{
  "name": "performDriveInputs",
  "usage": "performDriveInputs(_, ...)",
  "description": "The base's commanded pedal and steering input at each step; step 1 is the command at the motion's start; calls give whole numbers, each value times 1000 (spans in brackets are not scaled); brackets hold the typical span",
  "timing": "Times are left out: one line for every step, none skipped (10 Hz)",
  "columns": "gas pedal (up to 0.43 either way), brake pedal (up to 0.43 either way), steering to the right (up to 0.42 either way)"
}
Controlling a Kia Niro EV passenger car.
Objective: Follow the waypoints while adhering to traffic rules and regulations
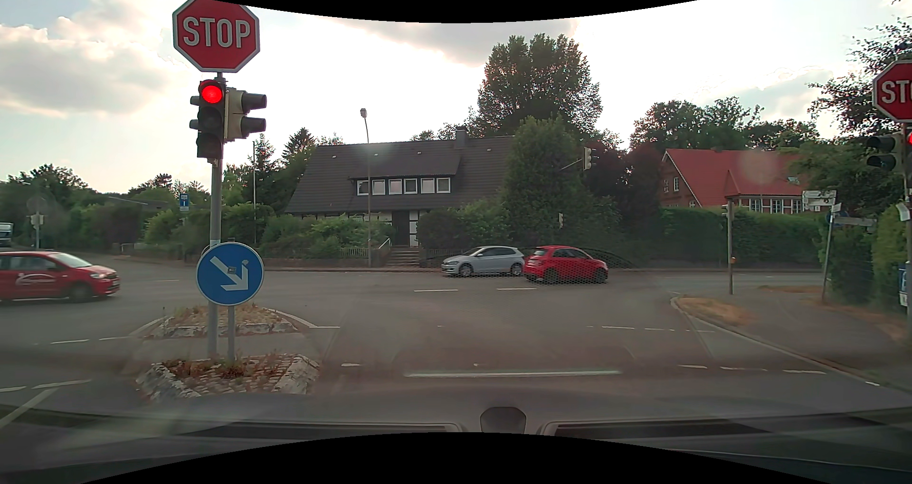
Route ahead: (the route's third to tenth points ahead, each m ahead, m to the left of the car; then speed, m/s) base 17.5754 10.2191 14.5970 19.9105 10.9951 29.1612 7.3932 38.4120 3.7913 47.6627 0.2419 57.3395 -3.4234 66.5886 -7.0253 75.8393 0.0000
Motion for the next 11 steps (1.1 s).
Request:
performDriveInputs(0,250,-5)
performDriveInputs(0,250,-5)
performDriveInputs(0,250,-5)
performDriveInputs(0,250,-5)
performDriveInputs(0,250,-5)
performDriveInputs(0,250,-5)
performDriveInputs(0,250,-5)
performDriveInputs(0,250,-5)
performDriveInputs(0,250,-5)
performDriveInputs(0,250,-5)
performDriveInputs(0,250,-5)
